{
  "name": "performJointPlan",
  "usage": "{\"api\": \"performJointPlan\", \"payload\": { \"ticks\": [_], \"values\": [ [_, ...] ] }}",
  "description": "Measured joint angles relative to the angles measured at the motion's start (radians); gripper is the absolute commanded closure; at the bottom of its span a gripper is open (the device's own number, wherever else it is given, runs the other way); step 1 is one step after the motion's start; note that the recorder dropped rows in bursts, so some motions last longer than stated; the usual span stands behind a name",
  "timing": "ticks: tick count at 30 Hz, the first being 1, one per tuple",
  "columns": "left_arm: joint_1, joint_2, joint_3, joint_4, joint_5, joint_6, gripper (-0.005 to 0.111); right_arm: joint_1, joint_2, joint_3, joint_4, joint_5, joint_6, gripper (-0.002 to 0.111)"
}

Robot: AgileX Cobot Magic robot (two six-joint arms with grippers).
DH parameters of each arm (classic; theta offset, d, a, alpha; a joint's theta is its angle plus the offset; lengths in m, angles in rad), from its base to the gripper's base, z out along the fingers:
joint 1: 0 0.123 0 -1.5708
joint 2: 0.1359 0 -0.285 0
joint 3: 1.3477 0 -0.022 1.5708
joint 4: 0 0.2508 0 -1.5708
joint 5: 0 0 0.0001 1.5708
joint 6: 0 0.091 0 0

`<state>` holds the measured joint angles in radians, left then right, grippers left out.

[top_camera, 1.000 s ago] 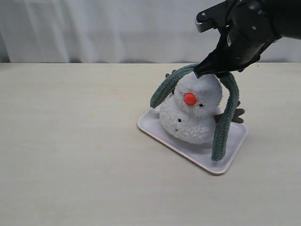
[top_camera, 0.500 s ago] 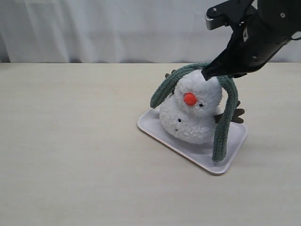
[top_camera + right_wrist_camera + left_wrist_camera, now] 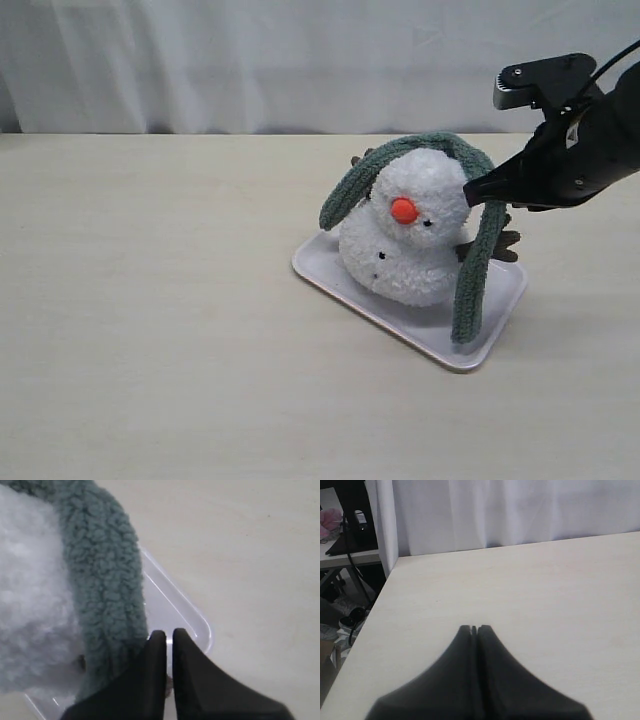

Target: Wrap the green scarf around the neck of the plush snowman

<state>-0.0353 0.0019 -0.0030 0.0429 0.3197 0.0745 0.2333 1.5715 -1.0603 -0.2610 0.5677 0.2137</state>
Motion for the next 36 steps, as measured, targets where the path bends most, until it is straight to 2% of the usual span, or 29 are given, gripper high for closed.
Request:
{"api": "performJointPlan", "payload": {
  "ticks": [10, 28, 36],
  "values": [
    [0.0, 0.0, 0.0, 0.0, 0.0, 0.0, 0.107, 0.055, 0.0, 0.004, 0.134, -0.032, -0.129, 0.104],
    [0.0, 0.0, 0.0, 0.0, 0.0, 0.0, 0.107, 0.059, -0.035, -0.029, 0.092, 0.041, -0.145, 0.104],
    [0.0, 0.0, 0.0, 0.0, 0.0, 0.0, 0.107, 0.059, -0.061, -0.037, 0.167, 0.014, -0.154, 0.104]
  ]
}}
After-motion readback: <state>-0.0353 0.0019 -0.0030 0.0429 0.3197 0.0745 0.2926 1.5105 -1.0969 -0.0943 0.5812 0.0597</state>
